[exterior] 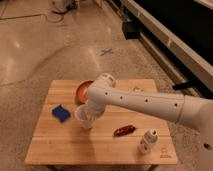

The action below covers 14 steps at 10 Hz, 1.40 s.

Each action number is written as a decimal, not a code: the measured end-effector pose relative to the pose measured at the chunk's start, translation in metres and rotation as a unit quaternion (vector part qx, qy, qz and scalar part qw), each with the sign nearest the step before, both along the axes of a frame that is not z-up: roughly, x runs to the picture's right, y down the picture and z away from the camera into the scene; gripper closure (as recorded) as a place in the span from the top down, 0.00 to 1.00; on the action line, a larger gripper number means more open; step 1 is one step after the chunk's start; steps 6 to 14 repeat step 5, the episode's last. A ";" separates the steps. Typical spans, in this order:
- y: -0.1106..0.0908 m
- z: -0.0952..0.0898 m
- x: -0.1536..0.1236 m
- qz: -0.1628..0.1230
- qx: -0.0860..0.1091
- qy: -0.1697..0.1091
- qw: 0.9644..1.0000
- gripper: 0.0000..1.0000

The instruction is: Pick up the ceramic cup

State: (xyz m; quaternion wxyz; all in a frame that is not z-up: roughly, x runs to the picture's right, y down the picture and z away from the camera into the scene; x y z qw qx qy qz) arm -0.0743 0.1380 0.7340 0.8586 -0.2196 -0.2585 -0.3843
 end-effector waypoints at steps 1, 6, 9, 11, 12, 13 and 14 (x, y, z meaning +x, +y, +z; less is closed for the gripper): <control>-0.009 -0.017 0.005 0.006 0.005 -0.013 1.000 0.00; -0.032 -0.062 0.020 0.009 0.023 -0.049 0.999 0.00; -0.032 -0.062 0.020 0.009 0.023 -0.049 0.999 0.00; -0.032 -0.062 0.020 0.009 0.023 -0.049 0.999 0.00; -0.032 -0.062 0.020 0.009 0.023 -0.049 0.999 0.00; -0.032 -0.062 0.020 0.009 0.023 -0.049 0.999 0.00; -0.032 -0.062 0.020 0.009 0.023 -0.049 0.999 0.00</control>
